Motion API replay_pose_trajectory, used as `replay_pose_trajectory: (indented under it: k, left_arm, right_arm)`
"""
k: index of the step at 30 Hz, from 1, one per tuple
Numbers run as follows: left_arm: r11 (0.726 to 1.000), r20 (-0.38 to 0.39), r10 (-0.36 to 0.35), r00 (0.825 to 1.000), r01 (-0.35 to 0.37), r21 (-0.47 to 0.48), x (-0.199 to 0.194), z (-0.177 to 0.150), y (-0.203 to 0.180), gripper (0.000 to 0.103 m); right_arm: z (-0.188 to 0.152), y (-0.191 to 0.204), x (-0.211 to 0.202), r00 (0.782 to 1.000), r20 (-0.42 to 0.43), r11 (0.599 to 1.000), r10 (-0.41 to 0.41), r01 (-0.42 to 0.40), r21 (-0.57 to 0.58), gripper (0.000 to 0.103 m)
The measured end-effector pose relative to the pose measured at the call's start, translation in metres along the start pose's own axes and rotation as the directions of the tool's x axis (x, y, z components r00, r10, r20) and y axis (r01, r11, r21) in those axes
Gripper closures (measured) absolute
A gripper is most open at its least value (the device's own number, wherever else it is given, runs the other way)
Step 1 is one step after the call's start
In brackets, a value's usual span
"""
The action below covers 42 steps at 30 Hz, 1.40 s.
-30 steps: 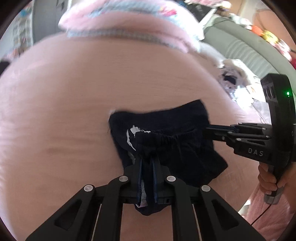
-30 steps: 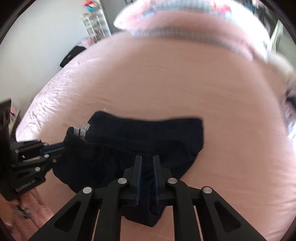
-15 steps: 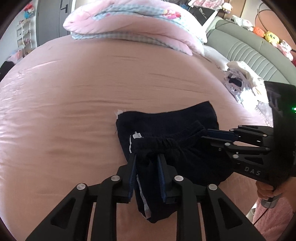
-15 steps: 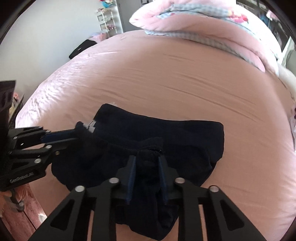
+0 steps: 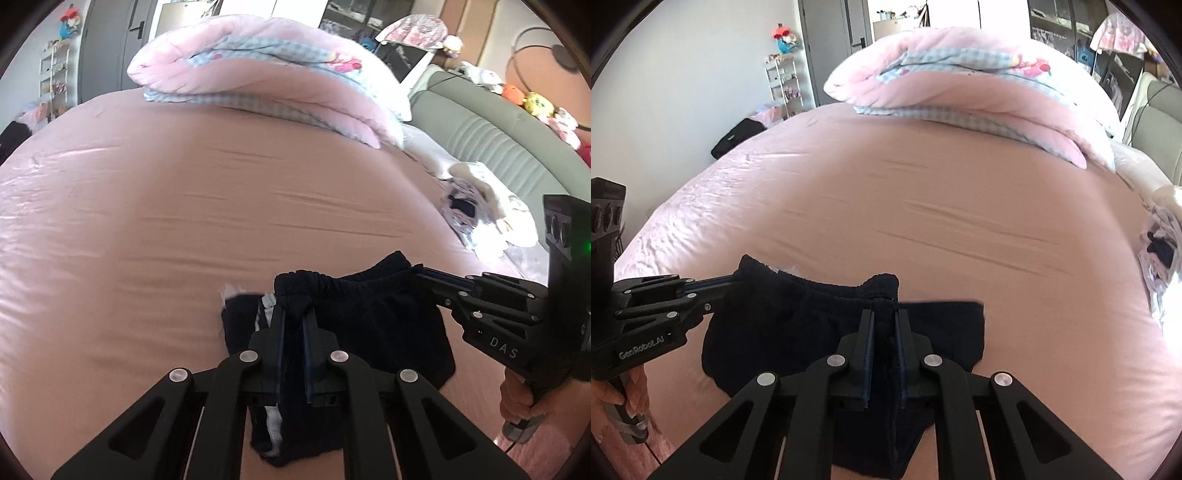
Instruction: Fold clothes
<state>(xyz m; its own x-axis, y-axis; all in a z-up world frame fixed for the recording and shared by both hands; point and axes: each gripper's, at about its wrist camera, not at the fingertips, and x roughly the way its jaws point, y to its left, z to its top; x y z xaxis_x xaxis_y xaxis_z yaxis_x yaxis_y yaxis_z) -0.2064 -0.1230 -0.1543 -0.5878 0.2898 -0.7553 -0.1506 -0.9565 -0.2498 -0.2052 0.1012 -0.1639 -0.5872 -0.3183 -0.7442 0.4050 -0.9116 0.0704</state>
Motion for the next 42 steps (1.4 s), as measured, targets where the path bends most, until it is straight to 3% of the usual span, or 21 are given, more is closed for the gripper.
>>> replay_pose_trajectory:
  k: [1, 2, 4, 6, 9, 11, 13, 16, 20, 22, 27, 29, 33, 36, 38, 42]
  left_arm:
    - [1.0, -0.033, 0.011, 0.999, -0.011, -0.006, 0.013, 0.002, 0.003, 0.094]
    - [1.0, -0.067, 0.021, 0.998, -0.022, -0.011, 0.025, 0.004, 0.006, 0.09]
    - [0.997, -0.095, -0.004, 0.995, -0.003, -0.075, 0.033, 0.0, 0.016, 0.088]
    - [0.99, -0.074, -0.012, 0.997, 0.001, -0.144, 0.026, -0.001, 0.025, 0.082]
    - [0.979, 0.078, 0.019, 0.997, -0.003, -0.203, -0.011, 0.001, 0.033, 0.069]
    - [0.988, 0.151, 0.04, 0.988, -0.017, -0.151, -0.027, 0.005, 0.03, 0.069]
    - [0.996, 0.155, -0.01, 0.988, 0.024, -0.086, -0.026, 0.006, 0.023, 0.069]
    - [0.995, 0.076, -0.09, 0.993, 0.093, -0.043, -0.003, -0.001, 0.008, 0.076]
    - [0.999, -0.065, -0.036, 0.997, 0.036, -0.007, 0.04, -0.02, -0.011, 0.084]
    - [1.0, -0.059, -0.022, 0.998, 0.022, 0.008, 0.039, -0.018, -0.009, 0.085]
    - [0.987, 0.012, 0.089, 0.996, -0.086, -0.133, 0.013, -0.002, 0.028, 0.085]
    - [0.981, 0.041, 0.02, 0.999, -0.012, -0.196, 0.004, -0.003, 0.036, 0.085]
    - [0.998, 0.056, -0.027, 0.998, 0.03, -0.048, -0.005, -0.012, -0.003, 0.085]
    - [0.997, -0.019, -0.077, 0.997, 0.077, -0.019, 0.008, -0.025, -0.023, 0.085]
    - [0.999, -0.044, -0.052, 0.998, 0.051, -0.014, 0.015, -0.027, -0.022, 0.085]
    - [1.0, -0.068, 0.005, 0.998, -0.007, -0.03, 0.021, -0.03, -0.013, 0.085]
  right_arm:
    - [0.002, -0.003, 0.014, 1.0, -0.011, 1.0, -0.004, 0.004, 0.006, 0.092]
    - [0.002, -0.007, 0.028, 0.999, -0.05, 1.0, -0.004, 0.005, 0.011, 0.081]
    - [-0.007, -0.02, 0.071, 0.978, -0.208, 0.999, 0.007, 0.003, 0.046, 0.075]
    - [-0.002, -0.028, 0.062, 0.988, -0.148, 0.994, 0.042, -0.027, 0.104, 0.074]
    - [0.009, -0.038, 0.033, 0.995, -0.083, 0.98, 0.055, -0.037, 0.197, 0.068]
    - [0.013, -0.043, 0.012, 0.998, -0.02, 0.968, 0.058, -0.051, 0.245, 0.063]
    - [0.015, -0.031, 0.005, 1.0, -0.026, 0.983, -0.009, 0.014, 0.184, 0.063]
    - [0.008, 0.001, 0.019, 0.994, -0.106, 0.999, 0.021, -0.016, 0.044, 0.063]
    - [-0.012, 0.025, 0.055, 0.977, -0.211, 0.998, -0.028, 0.017, -0.053, 0.063]
    - [-0.017, 0.022, 0.058, 0.982, -0.185, 0.998, -0.048, 0.042, -0.037, 0.063]
    - [-0.005, -0.015, 0.048, 0.982, -0.171, 0.991, -0.086, 0.102, 0.09, 0.066]
    - [0.0, -0.034, 0.041, 0.982, -0.181, 0.98, -0.047, 0.08, 0.181, 0.066]
    - [-0.002, -0.011, 0.016, 0.989, -0.148, 0.993, -0.028, 0.045, 0.107, 0.063]
    - [-0.012, 0.013, 0.008, 0.991, -0.135, 0.998, 0.001, 0.006, 0.058, 0.063]
    - [-0.017, 0.02, 0.014, 0.988, -0.153, 0.999, 0.011, -0.005, 0.039, 0.063]
    - [-0.027, 0.01, 0.039, 0.975, -0.218, 0.998, -0.04, 0.048, 0.035, 0.063]
